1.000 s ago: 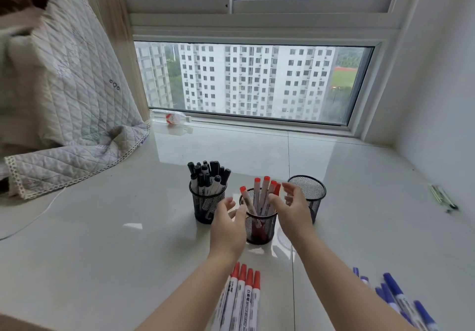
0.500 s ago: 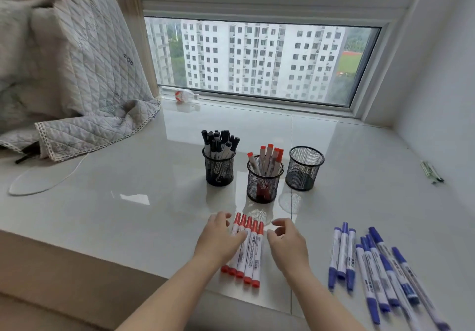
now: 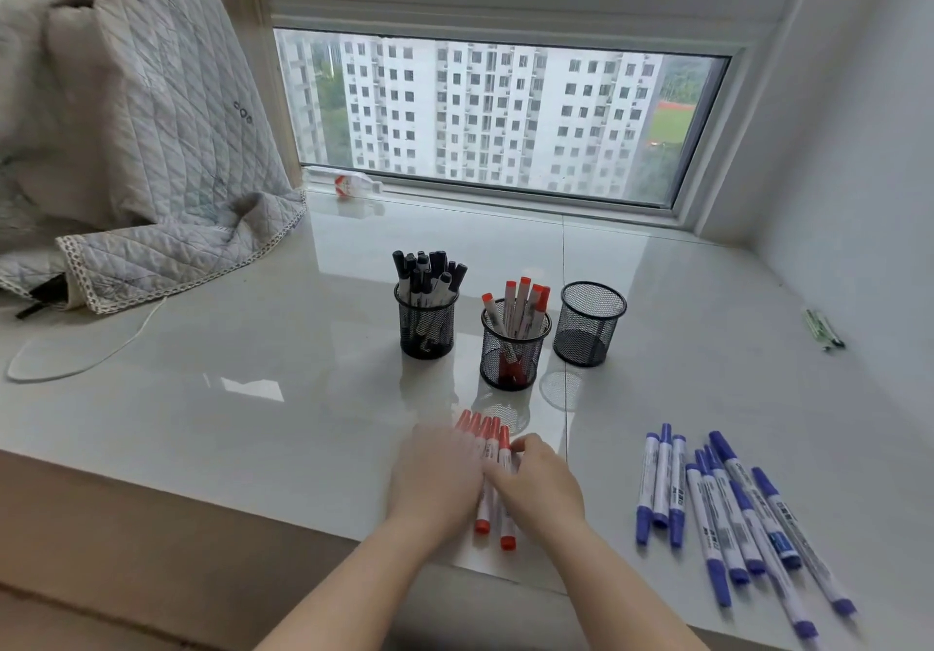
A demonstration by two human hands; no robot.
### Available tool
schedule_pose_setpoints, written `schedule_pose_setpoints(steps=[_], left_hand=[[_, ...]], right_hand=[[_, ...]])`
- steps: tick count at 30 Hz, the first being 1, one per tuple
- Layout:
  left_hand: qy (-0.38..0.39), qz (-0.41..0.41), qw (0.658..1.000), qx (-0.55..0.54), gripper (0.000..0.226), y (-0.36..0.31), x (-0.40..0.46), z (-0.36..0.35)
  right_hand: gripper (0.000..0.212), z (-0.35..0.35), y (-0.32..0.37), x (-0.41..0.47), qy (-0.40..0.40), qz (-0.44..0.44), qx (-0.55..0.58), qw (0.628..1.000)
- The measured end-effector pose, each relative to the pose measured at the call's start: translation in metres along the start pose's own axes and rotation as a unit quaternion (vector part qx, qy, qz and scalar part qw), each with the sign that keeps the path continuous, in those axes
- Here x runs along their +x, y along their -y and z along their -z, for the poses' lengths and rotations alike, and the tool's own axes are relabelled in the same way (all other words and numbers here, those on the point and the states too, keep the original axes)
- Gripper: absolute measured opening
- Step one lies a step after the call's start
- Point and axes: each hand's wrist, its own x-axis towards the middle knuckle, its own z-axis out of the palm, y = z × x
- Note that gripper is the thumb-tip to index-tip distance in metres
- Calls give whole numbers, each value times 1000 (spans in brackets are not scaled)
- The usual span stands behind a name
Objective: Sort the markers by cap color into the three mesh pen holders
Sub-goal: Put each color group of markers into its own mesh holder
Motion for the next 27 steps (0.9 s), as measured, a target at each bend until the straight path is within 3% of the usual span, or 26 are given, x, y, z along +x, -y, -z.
schedule_pose_setpoints(steps=[7,12,19,27], left_hand=[[-35,18,999,12,49,5,3,-1],[-18,22,998,56,30,5,6,8],[8,12,997,82,29,6,10,15],[-25,8,999,27,21,10,23,32]], right_hand=[[36,-3,1,3,-17,13,-69,997],[26,-8,0,3,-64,19,-102,993],[24,-6,-3,5,-56,27,-113,992],[14,9,-15,8,-89,-10,101,991]])
